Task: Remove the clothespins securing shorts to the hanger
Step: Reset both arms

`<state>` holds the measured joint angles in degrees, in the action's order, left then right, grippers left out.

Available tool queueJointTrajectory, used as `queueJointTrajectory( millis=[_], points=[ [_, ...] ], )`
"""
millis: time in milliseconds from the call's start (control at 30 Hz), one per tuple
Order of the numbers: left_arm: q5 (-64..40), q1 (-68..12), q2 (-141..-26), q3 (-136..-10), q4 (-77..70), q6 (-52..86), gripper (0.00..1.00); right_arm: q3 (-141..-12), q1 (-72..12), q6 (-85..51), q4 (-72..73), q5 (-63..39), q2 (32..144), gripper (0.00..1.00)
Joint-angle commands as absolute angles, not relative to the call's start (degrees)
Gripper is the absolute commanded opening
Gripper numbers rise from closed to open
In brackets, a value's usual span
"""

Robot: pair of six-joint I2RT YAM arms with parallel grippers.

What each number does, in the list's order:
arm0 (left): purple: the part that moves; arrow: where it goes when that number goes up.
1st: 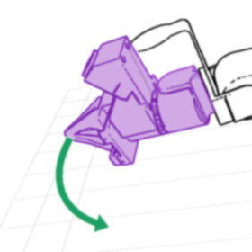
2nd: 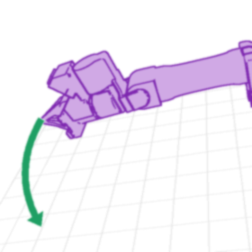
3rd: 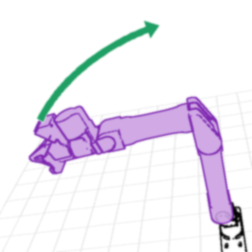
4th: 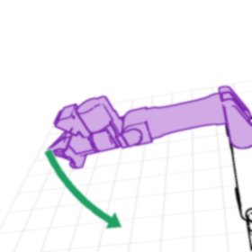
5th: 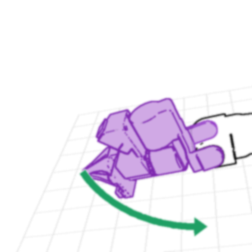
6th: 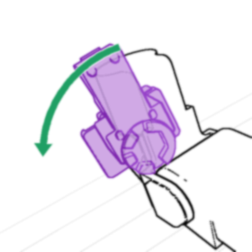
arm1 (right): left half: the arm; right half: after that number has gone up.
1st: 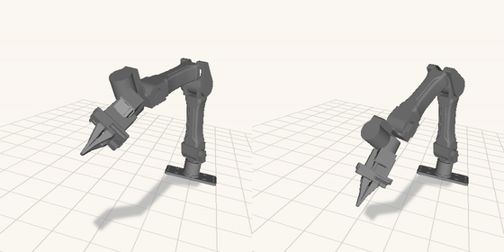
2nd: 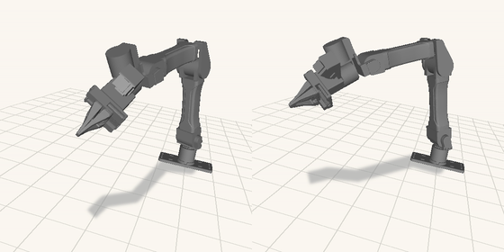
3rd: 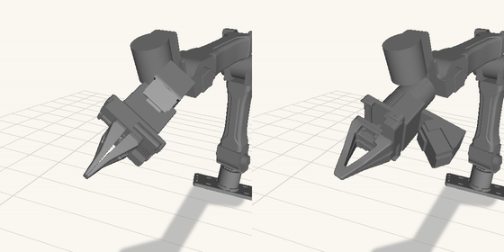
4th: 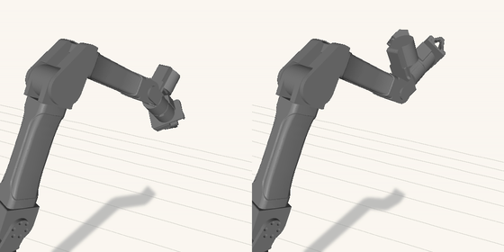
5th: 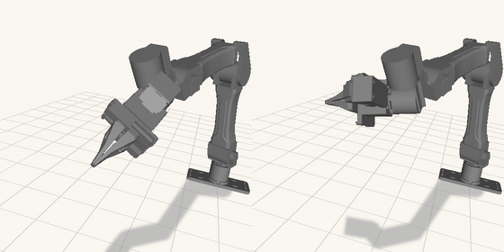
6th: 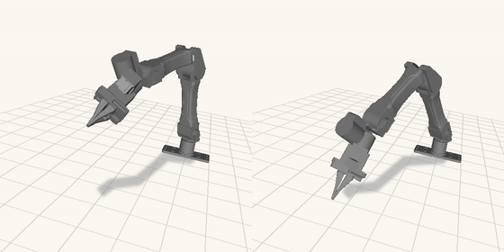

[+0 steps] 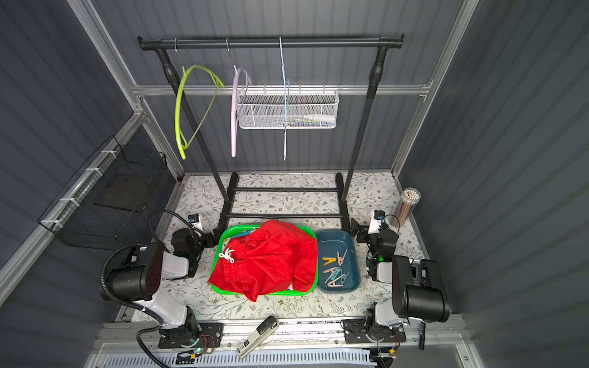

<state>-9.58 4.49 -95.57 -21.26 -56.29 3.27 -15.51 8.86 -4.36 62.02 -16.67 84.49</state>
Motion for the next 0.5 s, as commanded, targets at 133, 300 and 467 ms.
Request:
queueJointTrajectory(
  millis=[133,300,467],
  points=[
    [-0.3,0.4,-98.1,-25.8,-54.2,-0.2,1.0,-18.1,7.4,-2.5,57.7,-15.1,83.9,0.99],
    [-0.1,0.3,-98.3,-26.0,-54.0,-0.2,1.0,-18.8,6.4,-3.3,56.1,-9.7,83.8,0.99],
    [0.1,0.3,-98.1,-26.2,-53.4,-0.3,1.0,-18.7,6.4,-3.3,56.2,-9.6,83.8,0.99]
  ],
)
